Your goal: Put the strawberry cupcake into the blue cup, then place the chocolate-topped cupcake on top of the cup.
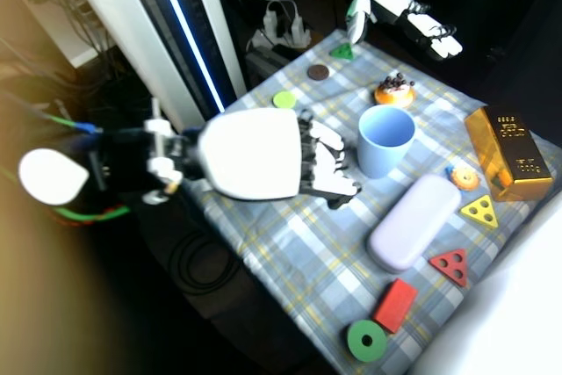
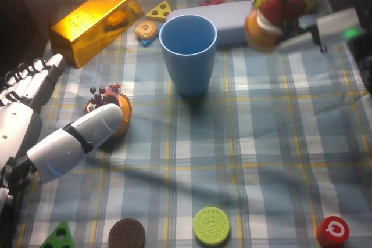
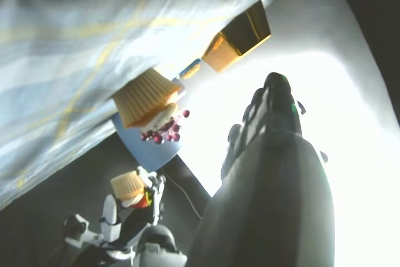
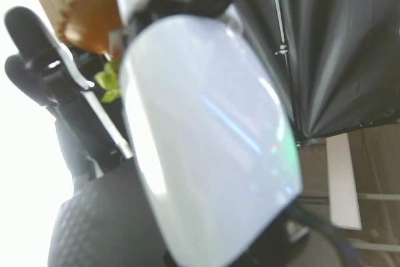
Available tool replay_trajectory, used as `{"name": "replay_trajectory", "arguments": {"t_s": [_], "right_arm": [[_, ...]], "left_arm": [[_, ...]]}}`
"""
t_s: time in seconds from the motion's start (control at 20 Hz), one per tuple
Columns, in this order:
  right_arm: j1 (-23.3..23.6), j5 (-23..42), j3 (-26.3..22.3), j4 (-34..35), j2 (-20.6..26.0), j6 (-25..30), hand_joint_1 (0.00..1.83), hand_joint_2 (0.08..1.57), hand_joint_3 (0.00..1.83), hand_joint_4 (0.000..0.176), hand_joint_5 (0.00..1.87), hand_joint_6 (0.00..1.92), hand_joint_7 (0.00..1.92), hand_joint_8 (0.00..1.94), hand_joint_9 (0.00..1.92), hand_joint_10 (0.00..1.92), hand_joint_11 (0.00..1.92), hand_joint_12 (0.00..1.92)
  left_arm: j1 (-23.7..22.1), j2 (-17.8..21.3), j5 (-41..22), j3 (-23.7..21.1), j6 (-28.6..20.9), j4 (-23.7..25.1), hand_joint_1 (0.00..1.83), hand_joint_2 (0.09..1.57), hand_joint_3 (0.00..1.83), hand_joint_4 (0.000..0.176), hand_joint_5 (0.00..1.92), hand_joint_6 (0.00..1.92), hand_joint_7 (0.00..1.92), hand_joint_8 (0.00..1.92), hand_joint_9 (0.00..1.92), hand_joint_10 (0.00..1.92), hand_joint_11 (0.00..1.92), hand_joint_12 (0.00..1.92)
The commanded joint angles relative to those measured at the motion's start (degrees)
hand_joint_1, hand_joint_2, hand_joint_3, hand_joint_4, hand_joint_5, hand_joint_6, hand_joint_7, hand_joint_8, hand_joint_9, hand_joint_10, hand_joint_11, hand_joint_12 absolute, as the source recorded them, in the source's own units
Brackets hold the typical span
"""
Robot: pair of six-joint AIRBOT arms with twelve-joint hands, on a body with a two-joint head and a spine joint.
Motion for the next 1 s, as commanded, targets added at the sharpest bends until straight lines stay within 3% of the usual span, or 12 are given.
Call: {"name": "replay_trajectory", "arguments": {"t_s": [0.0,0.15,0.2,0.3,0.35,0.4,0.45,0.55,0.75,0.85,0.9,0.95], "right_arm": [[1.3,5.5,0.2,2.5,-0.2,0.5,1.06,1.19,0.0,0.0,0.84,1.2,1.17,0.0,1.19,0.04,0.72,1.06],[4.2,5.6,0.4,0.9,-0.9,0.5,1.06,1.2,0.0,0.0,0.82,1.22,1.19,0.01,1.21,0.03,0.72,1.1],[4.9,5.6,0.8,0.6,-1.4,0.5,1.2,1.14,0.01,0.0,0.82,1.12,1.11,0.74,1.19,0.01,0.74,0.97],[5.6,5.8,1.6,0.5,-2.8,0.5,1.22,1.15,0.0,0.0,0.8,1.15,1.04,0.99,1.19,0.0,0.73,0.98],[6.0,6.0,2.1,0.5,-3.8,0.5,1.05,1.17,0.0,0.038,0.84,1.17,1.04,0.45,1.17,0.01,0.66,1.08],[6.2,6.1,2.5,0.5,-4.4,0.5,1.03,1.17,0.0,0.035,0.88,1.13,1.13,0.19,1.2,0.02,0.67,1.15],[6.4,6.1,3.0,0.5,-5.3,0.5,1.01,1.17,0.0,0.076,0.87,1.14,1.17,0.08,1.21,0.02,0.69,1.14],[6.7,6.3,4.1,0.5,-6.9,0.5,0.97,1.19,0.0,0.125,0.83,1.2,1.15,0.01,1.15,0.01,0.58,1.23],[7.2,6.3,6.1,0.5,-10.1,0.5,0.96,1.17,0.0,0.168,0.87,1.15,1.19,0.02,1.23,0.08,0.65,1.45],[7.2,6.3,6.8,0.4,-11.5,0.5,0.96,1.17,0.0,0.176,0.86,1.16,1.11,0.0,1.13,0.05,0.54,1.43],[7.2,6.3,7.1,0.3,-12.0,0.5,0.98,1.18,0.0,0.123,0.85,1.18,1.12,0.0,1.14,0.06,0.56,1.43],[7.2,6.3,7.5,0.3,-12.5,0.5,0.98,1.18,0.01,0.107,0.85,1.18,1.18,0.18,1.01,0.93,0.73,1.7]], "left_arm": [[-0.4,0.3,-6.4,0.3,-0.3,2.8,0.0,0.79,0.0,0.055,0.09,0.01,0.04,0.0,0.01,0.0,0.0,0.0],[-0.4,0.3,-6.1,0.5,-0.3,2.8,0.0,0.8,0.0,0.062,0.1,0.01,0.06,0.01,0.04,0.01,0.0,0.0],[-0.4,0.3,-6.0,0.5,-0.3,2.8,0.0,0.79,0.0,0.079,0.09,0.0,0.05,0.01,0.03,0.01,0.0,0.0],[-0.4,0.3,-5.7,0.6,-0.3,2.8,0.0,0.78,0.0,0.091,0.08,0.0,0.04,0.0,0.02,0.0,0.0,0.0],[-0.4,0.3,-5.7,0.6,-0.3,2.8,0.0,0.8,0.0,0.074,0.07,0.0,0.04,0.0,0.03,0.01,0.0,0.0],[-0.4,0.3,-5.7,0.7,-0.3,2.8,0.0,0.81,0.01,0.067,0.07,0.0,0.04,0.0,0.03,0.01,0.0,0.0],[-0.4,0.3,-5.6,0.7,-0.3,2.9,0.0,0.81,0.01,0.073,0.07,0.0,0.04,0.0,0.03,0.0,0.0,0.0],[-0.4,0.3,-5.4,0.9,-0.3,3.0,0.0,0.81,0.0,0.079,0.06,0.0,0.04,0.0,0.02,0.0,0.0,0.0],[-0.4,0.3,-5.2,1.0,-0.3,3.0,0.0,0.82,0.01,0.069,0.06,0.0,0.04,0.0,0.03,0.0,0.0,0.0],[-0.4,0.2,-5.1,1.1,-0.3,3.0,0.0,0.81,0.0,0.091,0.05,0.0,0.04,0.0,0.03,0.0,0.0,0.0],[-0.4,0.2,-5.1,1.1,-0.3,3.0,0.0,0.81,0.0,0.081,0.06,0.0,0.04,0.0,0.02,0.0,0.0,0.0],[-0.4,0.2,-5.0,1.1,-0.3,3.1,0.0,0.82,0.01,0.063,0.06,0.0,0.04,0.0,0.02,0.0,0.0,0.0]]}}
